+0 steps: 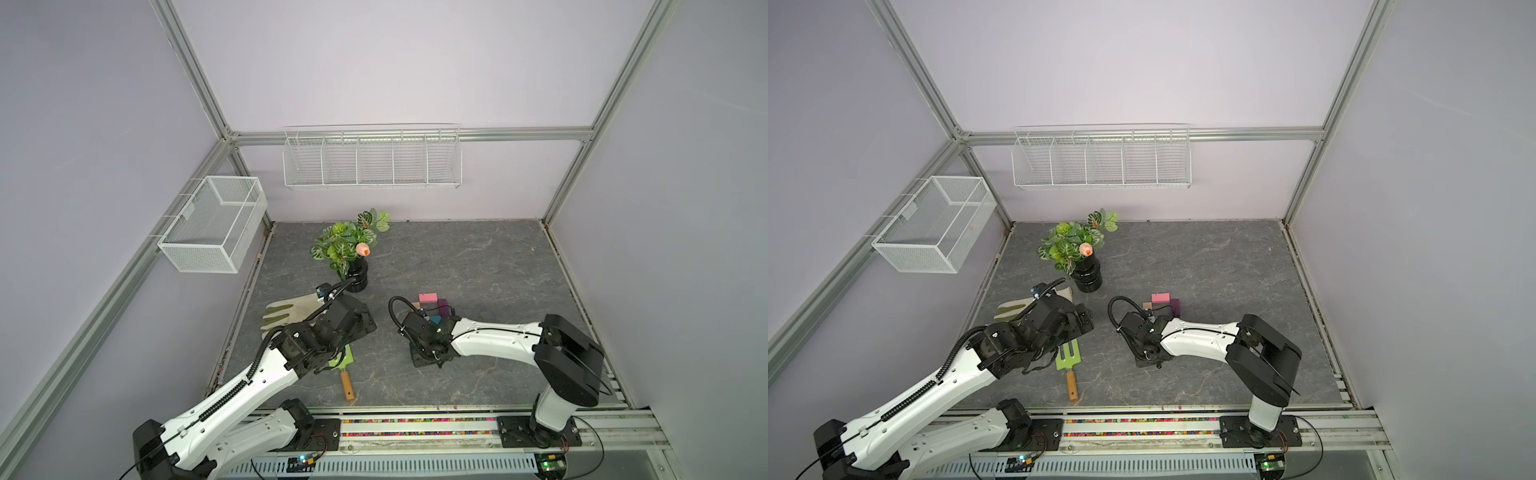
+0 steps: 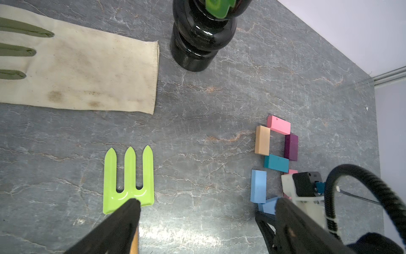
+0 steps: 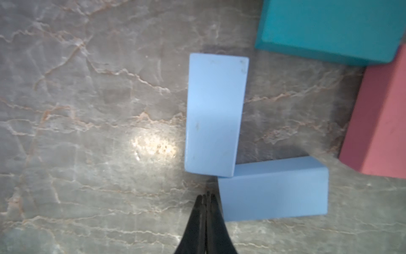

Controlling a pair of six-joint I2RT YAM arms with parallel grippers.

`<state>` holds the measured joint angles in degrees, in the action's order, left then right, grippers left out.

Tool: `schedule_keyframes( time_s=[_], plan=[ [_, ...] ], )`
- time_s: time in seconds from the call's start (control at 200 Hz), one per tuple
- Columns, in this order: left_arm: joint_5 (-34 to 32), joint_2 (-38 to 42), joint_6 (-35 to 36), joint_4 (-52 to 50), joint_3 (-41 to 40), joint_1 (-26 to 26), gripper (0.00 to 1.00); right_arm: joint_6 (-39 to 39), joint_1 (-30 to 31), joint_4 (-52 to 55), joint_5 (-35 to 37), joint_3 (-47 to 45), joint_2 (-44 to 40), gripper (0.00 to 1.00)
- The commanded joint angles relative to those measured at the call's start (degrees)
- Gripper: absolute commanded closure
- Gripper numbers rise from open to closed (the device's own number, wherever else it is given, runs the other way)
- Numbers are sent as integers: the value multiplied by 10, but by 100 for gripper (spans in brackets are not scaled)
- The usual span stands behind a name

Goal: Assemble the number 8 with building blocks
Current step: Assemble the building block at the center of the board.

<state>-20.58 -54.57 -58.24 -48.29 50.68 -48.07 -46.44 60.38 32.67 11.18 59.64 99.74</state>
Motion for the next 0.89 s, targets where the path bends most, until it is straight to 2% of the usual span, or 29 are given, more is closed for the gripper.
schedule_keyframes(
  time_s=[0.0,0.485,0.625,0.765,0.89],
  plan=[
    [-11,-3,1,-1,15,-2,0,6,-9,16,15,-13,-22,93],
    [-9,-8,-1,3,14,-2,0,41,-22,1,14,-15,-63,93],
    [-8,-10,0,3,14,-3,0,28,-25,41,64,-5,-112,93],
    [-9,-10,1,4,15,-2,0,5,-57,83,99,-23,-153,93],
    [-7,-13,0,6,15,-2,0,17,-88,70,84,-60,-179,93]
  ],
)
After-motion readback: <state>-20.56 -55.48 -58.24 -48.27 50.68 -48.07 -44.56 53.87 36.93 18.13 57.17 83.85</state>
